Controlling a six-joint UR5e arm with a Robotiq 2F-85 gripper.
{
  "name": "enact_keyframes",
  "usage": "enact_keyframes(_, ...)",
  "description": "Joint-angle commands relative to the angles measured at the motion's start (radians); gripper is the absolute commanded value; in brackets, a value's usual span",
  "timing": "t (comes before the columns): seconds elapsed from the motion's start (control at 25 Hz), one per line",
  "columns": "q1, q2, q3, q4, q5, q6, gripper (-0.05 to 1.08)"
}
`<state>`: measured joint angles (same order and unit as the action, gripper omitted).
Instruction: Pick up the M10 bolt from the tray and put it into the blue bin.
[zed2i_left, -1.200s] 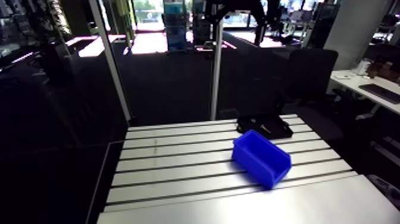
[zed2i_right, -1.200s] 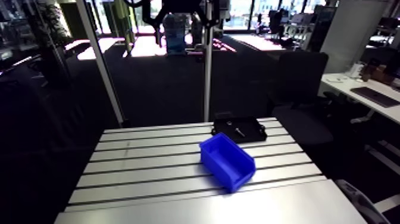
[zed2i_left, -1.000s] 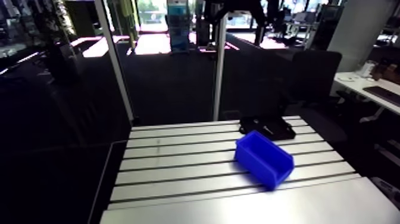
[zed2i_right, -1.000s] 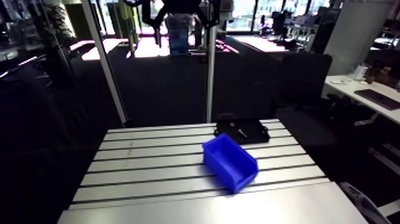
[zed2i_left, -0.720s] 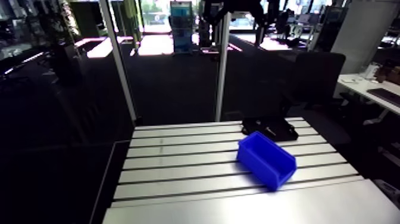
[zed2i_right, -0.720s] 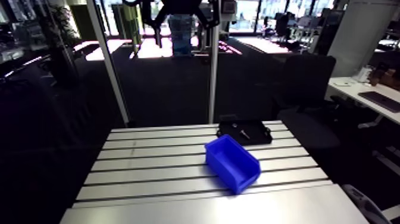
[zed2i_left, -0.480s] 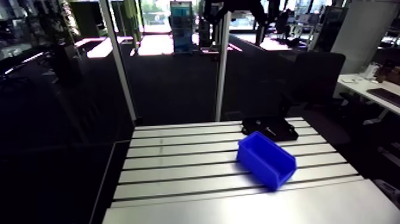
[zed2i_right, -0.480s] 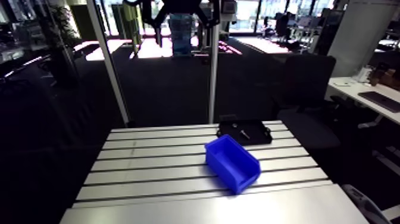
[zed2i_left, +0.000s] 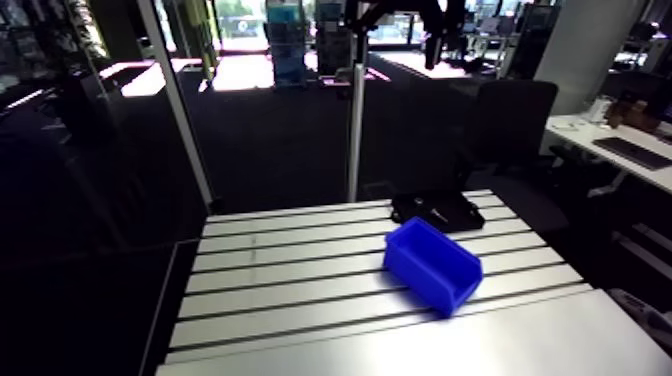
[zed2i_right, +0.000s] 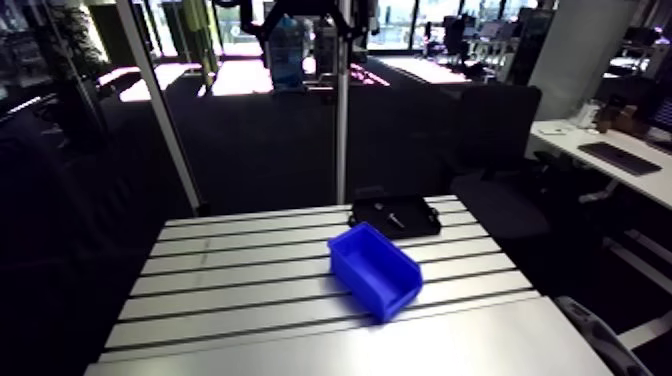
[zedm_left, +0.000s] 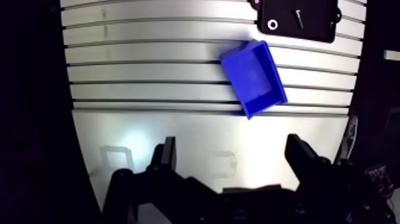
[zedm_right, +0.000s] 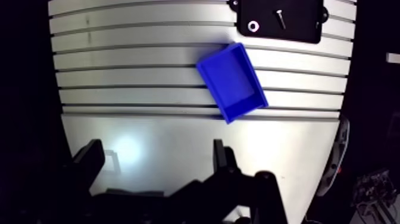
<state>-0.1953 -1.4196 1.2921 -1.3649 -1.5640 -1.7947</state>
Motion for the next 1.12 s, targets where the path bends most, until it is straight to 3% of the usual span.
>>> enact_keyframes(0.04, -0.070, 0.040, -0.001, -0.021, -0.001, -0.160, 0.01)
enact_keyframes(0.32, -0.182, 0.075, 0.005, -0.105, 0.002, -0.391, 0.01)
enact_keyframes(0.56, -0.248, 0.107, 0.020, -0.171, 0.023, -0.533, 0.01)
enact_keyframes(0.68, -0.265, 0.141, 0.017, -0.222, 0.054, -0.553, 0.01)
enact_keyframes(1.12, -0.259, 0.275, 0.014, -0.366, 0.046, -0.616, 0.01)
